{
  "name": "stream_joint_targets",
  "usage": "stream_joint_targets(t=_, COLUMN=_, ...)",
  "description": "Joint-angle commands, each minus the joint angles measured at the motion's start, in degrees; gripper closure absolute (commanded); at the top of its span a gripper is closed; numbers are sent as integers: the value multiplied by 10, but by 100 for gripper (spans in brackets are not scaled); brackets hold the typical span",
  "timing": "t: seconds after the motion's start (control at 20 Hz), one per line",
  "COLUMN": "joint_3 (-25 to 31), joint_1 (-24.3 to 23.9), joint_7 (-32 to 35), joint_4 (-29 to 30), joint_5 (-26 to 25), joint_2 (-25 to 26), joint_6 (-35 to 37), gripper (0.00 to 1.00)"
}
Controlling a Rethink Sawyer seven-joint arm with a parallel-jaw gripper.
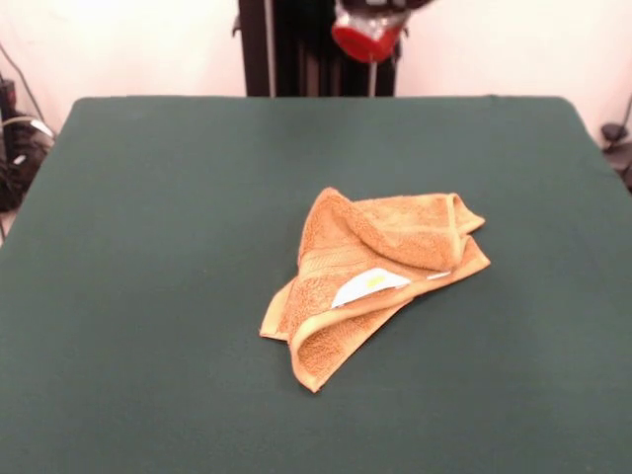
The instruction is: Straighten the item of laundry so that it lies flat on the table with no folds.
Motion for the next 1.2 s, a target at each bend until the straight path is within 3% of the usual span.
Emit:
stream_joint_targets(t=0.05, joint_3=58, joint_1=-6, joint_7=-6, joint_4=45, joint_5=-24, joint_2=-14, joint_6=30, gripper=100)
stream_joint_targets(t=0.45, joint_3=86, joint_1=-9, joint_7=-10, joint_4=75, joint_5=9, joint_2=4, joint_6=-89, gripper=100)
stream_joint_targets(t=0.5, joint_3=86, joint_1=-6, joint_7=-4, joint_4=75, joint_5=7, joint_2=4, joint_6=-100, gripper=0)
stream_joint_targets(t=1.0, joint_3=94, joint_1=-6, joint_7=16, joint_4=71, joint_5=12, joint_2=10, joint_6=-140, gripper=0)
stream_joint_targets(t=1.2, joint_3=111, joint_1=-8, joint_7=23, joint_4=75, joint_5=31, joint_2=26, joint_6=-199, gripper=0)
